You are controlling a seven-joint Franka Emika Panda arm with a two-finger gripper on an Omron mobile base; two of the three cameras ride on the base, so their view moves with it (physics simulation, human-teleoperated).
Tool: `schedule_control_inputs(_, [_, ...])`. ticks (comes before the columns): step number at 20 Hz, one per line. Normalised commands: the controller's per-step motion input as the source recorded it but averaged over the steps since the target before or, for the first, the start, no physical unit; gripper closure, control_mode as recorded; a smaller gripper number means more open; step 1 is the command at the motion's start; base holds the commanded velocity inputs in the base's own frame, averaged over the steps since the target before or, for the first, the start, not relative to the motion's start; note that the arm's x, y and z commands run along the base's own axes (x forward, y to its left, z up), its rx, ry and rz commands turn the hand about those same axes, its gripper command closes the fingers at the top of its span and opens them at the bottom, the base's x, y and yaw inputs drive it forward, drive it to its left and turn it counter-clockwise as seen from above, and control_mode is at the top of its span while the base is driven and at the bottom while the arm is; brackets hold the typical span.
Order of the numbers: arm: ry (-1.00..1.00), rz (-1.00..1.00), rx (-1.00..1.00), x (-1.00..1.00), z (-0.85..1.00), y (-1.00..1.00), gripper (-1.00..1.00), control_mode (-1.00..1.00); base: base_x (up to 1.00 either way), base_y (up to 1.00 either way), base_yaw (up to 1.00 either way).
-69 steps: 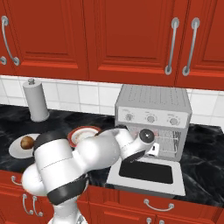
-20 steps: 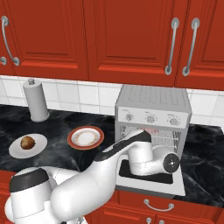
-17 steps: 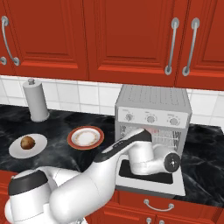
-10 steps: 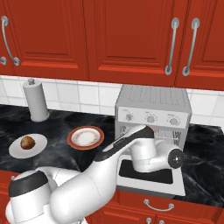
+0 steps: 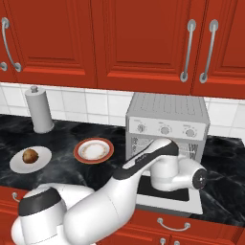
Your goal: Open the toaster oven door. Place the bread on the top rack in the toaster oven and place the steak on the bottom rack.
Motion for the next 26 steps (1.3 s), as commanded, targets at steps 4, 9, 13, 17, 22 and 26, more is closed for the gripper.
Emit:
schedule_control_inputs(4, [0.0, 0.0, 0.18, 0.18, 0.0, 0.0, -1.0, -1.0, 0.0, 0.0, 0.0])
schedule_control_inputs(9, [0.0, -0.01, 0.03, 0.23, -0.03, 0.0, -1.0, -1.0, 0.0, 0.0, 0.0])
schedule_control_inputs(13, [0.0, -0.04, 0.0, 0.24, -0.09, 0.0, -1.0, -1.0, 0.0, 0.0, 0.0])
schedule_control_inputs(17, [-0.01, -0.07, 0.0, 0.18, -0.19, 0.0, -1.0, -1.0, 0.0, 0.0, 0.0])
schedule_control_inputs(22, [0.0, -0.07, 0.0, 0.14, -0.22, 0.0, -1.0, -1.0, 0.0, 0.0, 0.0])
schedule_control_inputs(26, [0.0, -0.04, 0.0, 0.22, -0.05, 0.0, -1.0, -1.0, 0.0, 0.0, 0.0])
